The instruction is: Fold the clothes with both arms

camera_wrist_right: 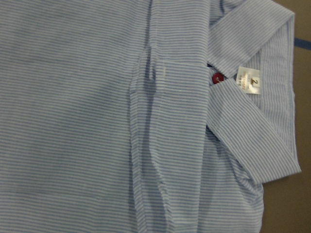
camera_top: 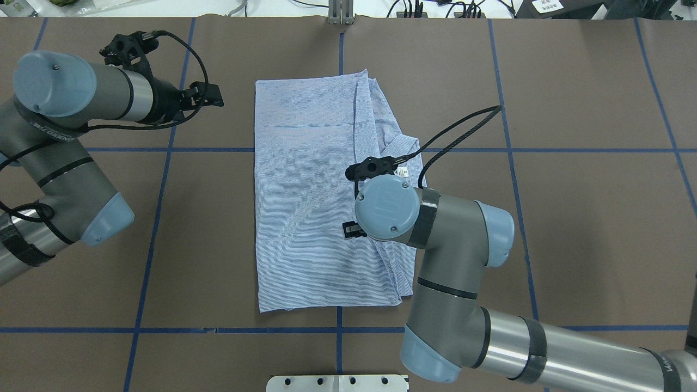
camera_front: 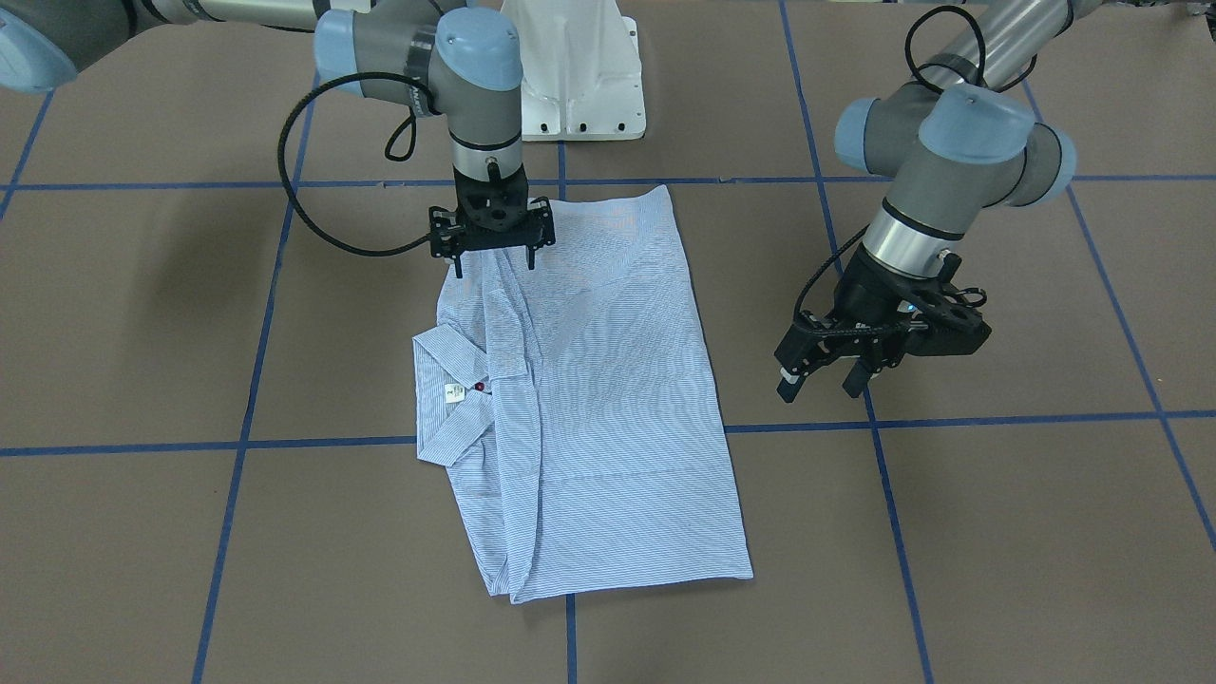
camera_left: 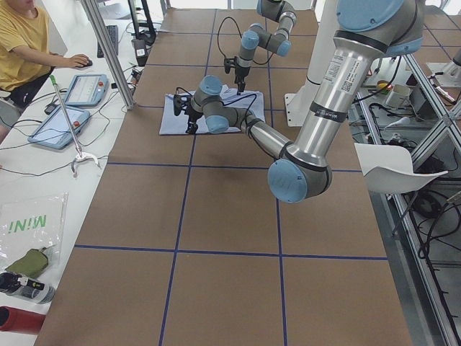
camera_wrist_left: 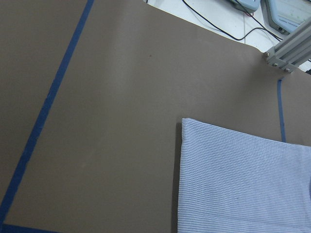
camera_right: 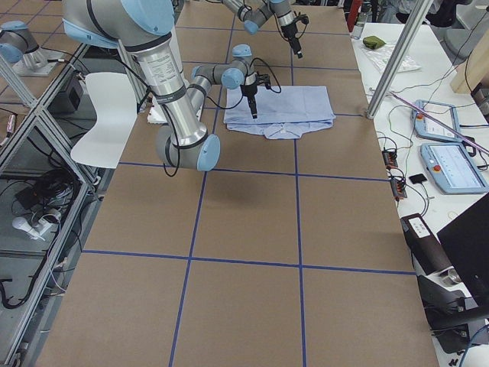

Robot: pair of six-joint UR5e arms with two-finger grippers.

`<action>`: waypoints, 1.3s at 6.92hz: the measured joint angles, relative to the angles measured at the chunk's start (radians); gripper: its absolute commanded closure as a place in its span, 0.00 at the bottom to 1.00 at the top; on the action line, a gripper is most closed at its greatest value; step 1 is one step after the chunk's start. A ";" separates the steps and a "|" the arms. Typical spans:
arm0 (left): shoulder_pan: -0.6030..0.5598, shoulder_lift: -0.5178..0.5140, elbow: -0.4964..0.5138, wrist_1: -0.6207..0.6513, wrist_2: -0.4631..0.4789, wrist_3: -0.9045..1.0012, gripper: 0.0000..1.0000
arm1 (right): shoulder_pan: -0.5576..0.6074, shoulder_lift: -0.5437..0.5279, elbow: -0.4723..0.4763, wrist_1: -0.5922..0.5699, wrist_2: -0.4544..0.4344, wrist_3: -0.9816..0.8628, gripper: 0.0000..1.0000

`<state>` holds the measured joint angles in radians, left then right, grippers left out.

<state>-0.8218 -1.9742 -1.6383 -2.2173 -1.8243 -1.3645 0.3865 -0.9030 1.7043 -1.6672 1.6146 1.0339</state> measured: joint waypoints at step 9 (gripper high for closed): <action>-0.002 0.018 -0.038 0.001 -0.003 -0.012 0.00 | -0.003 0.004 -0.070 -0.061 -0.037 -0.194 0.00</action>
<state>-0.8234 -1.9565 -1.6761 -2.2164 -1.8268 -1.3763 0.3831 -0.8990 1.6343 -1.7282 1.5771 0.8403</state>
